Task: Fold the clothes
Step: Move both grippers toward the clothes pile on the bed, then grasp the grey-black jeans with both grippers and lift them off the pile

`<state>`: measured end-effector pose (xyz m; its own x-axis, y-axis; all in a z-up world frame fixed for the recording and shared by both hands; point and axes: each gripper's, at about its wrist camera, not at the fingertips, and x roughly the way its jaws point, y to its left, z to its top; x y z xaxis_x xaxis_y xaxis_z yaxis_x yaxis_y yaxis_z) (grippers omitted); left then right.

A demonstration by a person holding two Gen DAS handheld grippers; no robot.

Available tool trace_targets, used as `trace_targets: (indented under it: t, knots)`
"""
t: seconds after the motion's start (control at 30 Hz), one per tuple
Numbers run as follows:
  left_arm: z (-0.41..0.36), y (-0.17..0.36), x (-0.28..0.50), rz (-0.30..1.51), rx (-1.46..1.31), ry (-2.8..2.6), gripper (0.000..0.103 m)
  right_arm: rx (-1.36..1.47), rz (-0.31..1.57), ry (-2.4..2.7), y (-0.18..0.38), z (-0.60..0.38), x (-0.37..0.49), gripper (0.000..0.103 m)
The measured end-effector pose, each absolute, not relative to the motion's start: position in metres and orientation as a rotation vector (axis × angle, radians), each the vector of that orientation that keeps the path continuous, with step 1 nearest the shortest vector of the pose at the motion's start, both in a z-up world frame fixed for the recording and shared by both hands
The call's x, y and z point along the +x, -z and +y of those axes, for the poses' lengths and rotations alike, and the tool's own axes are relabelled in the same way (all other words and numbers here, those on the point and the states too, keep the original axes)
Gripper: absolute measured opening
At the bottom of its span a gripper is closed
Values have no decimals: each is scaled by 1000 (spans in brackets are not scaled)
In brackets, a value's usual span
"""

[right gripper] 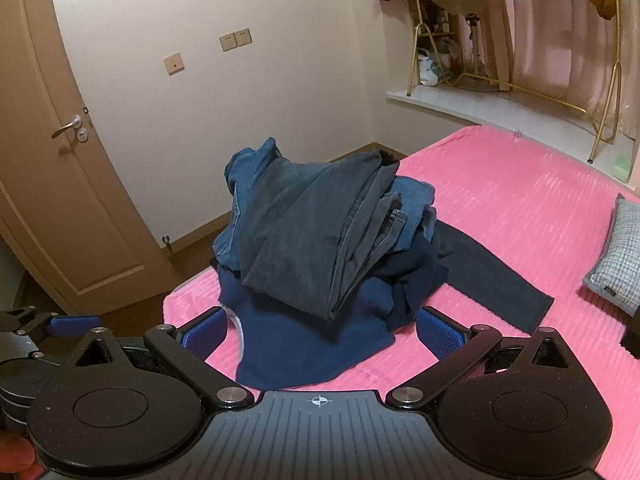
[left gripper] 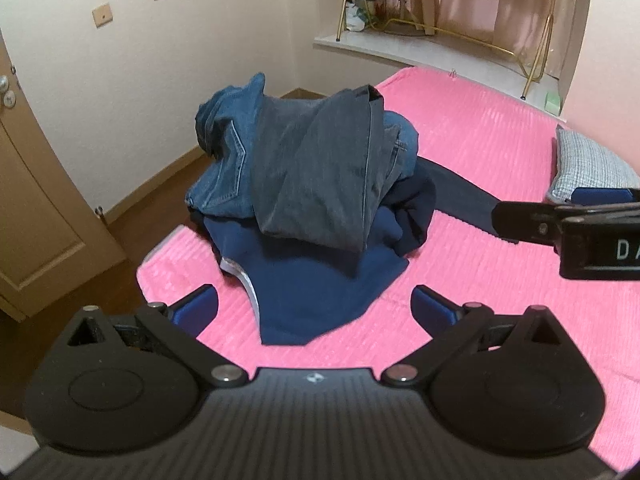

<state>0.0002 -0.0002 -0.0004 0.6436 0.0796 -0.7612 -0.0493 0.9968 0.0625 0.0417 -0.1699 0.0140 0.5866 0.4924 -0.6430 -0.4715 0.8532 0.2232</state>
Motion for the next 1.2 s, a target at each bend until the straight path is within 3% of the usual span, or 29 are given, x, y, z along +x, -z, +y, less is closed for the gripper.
trace_targets:
  t: [0.83, 1.2]
  knots:
    - [-3, 9, -5, 890, 11, -74, 97, 10, 791, -610, 2, -207, 51, 103]
    - [12, 24, 25, 875, 87, -83, 97, 6, 810, -619, 12, -183, 125, 103]
